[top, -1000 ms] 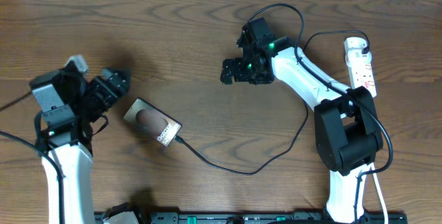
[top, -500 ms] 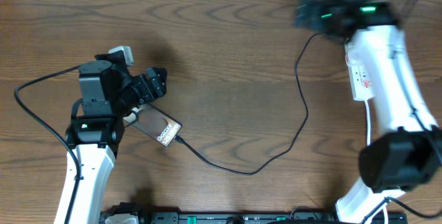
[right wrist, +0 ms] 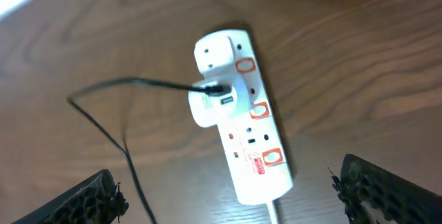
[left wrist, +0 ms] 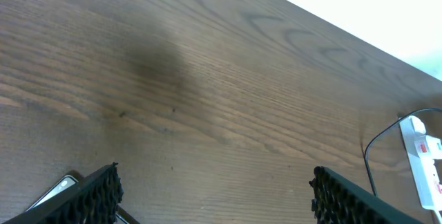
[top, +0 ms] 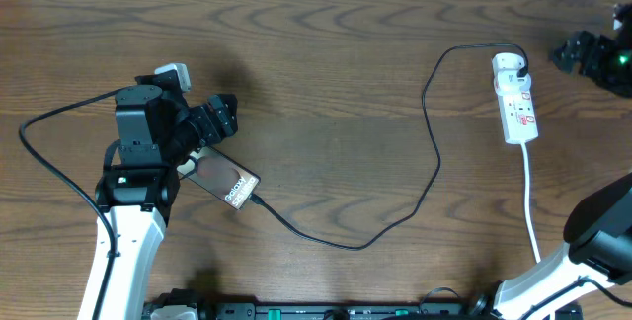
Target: Plug charger to phone and switch on socket
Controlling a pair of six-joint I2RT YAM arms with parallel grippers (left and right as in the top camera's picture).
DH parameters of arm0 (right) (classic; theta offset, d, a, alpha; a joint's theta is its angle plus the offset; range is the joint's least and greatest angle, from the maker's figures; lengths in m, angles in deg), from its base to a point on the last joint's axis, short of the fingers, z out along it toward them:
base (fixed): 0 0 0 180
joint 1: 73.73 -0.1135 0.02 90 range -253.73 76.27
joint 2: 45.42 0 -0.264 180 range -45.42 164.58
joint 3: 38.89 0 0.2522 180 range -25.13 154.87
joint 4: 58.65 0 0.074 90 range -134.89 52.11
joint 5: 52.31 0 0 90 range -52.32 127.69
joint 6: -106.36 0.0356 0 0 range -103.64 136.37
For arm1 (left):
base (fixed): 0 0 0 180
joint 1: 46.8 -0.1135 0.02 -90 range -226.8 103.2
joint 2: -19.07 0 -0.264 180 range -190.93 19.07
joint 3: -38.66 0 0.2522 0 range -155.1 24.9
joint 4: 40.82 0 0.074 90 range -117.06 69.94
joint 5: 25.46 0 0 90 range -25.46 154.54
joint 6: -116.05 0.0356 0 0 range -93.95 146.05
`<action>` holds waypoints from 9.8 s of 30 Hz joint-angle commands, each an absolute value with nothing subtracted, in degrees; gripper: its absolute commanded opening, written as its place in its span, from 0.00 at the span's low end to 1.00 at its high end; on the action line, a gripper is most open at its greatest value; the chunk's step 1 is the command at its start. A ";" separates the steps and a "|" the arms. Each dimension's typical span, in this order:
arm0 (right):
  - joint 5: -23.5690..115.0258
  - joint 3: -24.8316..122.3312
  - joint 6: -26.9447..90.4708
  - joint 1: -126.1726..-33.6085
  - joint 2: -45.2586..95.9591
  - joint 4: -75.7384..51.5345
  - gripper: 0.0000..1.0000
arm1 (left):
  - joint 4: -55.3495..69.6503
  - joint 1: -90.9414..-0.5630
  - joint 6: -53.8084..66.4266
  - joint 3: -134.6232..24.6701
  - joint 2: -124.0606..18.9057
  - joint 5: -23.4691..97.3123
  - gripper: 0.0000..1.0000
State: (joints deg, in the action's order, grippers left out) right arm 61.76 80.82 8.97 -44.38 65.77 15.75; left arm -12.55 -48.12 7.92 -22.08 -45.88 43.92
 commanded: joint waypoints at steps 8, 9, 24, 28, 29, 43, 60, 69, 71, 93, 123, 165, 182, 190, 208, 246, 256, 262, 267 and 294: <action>63.75 80.58 -0.17 -45.67 76.38 11.56 0.99 | -12.49 -47.95 8.64 -23.09 -46.03 44.70 0.86; 63.75 80.56 -0.19 -45.83 77.14 11.21 0.99 | -12.49 -47.95 8.64 -23.09 -46.03 44.68 0.85; 64.60 80.56 4.25 -52.38 85.47 4.61 0.99 | -9.93 -47.95 8.66 -23.02 -46.03 44.72 0.86; 64.62 80.56 7.35 -53.02 86.10 3.82 0.98 | -9.93 -47.95 8.66 -23.00 -46.03 44.72 0.86; 64.60 80.56 7.70 -53.06 86.10 3.76 0.98 | -9.93 -47.95 8.66 -23.00 -46.03 44.72 0.86; 61.15 81.94 8.99 -53.00 86.06 5.55 0.99 | -9.91 -47.95 8.66 -23.00 -46.03 44.72 0.86; 58.18 85.31 8.59 -53.06 86.08 11.56 0.99 | -9.32 -47.95 8.64 -22.91 -47.39 44.72 0.86; 59.07 84.74 8.64 -54.07 86.10 12.35 0.99 | -9.32 -47.95 8.66 -22.91 -47.98 44.72 0.86; 59.03 84.72 9.08 -54.44 86.10 12.59 0.99 | -9.32 -47.95 8.66 -22.91 -47.98 44.72 0.86; 58.57 84.19 10.56 -54.92 86.10 14.95 0.98 | -9.30 -47.95 8.66 -22.91 -47.98 44.72 0.86; 62.81 80.93 10.56 -55.14 86.12 13.18 0.99 | -9.06 -47.95 8.66 -22.91 -47.98 44.70 0.86; 67.22 75.93 13.77 -59.57 86.12 11.62 0.98 | -9.08 -48.01 9.55 -22.91 -47.98 44.72 0.86; 64.32 78.90 16.20 -58.98 85.80 12.87 0.99 | -9.10 -48.01 9.55 -22.91 -47.95 44.72 0.86; 54.46 91.60 19.39 -56.06 81.49 22.66 0.99 | -9.10 -47.99 9.55 -22.91 -47.95 44.72 0.86; 38.24 96.89 36.70 -56.30 60.81 30.77 0.99 | -9.10 -47.99 9.53 -22.91 -47.98 44.70 0.86; 38.24 96.85 36.70 -56.30 60.94 30.79 0.99 | -37.71 -44.10 11.48 11.42 -7.43 65.25 0.86; 38.24 96.85 36.70 -56.30 60.94 30.79 0.99 | -42.52 -44.56 14.71 24.67 12.02 64.83 0.86; 38.24 96.85 36.70 -56.30 60.94 30.79 0.99 | -24.95 -47.86 14.87 24.67 18.58 61.93 0.86; 38.24 96.85 36.70 -56.30 60.94 30.79 0.99 | -23.00 -49.41 15.74 24.67 19.01 61.75 0.86; 38.24 96.85 36.70 -56.30 60.94 30.79 0.99 | -23.04 -49.41 15.72 24.67 18.77 61.77 0.86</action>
State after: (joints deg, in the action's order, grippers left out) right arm 39.09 96.69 35.72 -56.23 60.59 30.73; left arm -25.80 -49.06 14.49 24.19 18.47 61.69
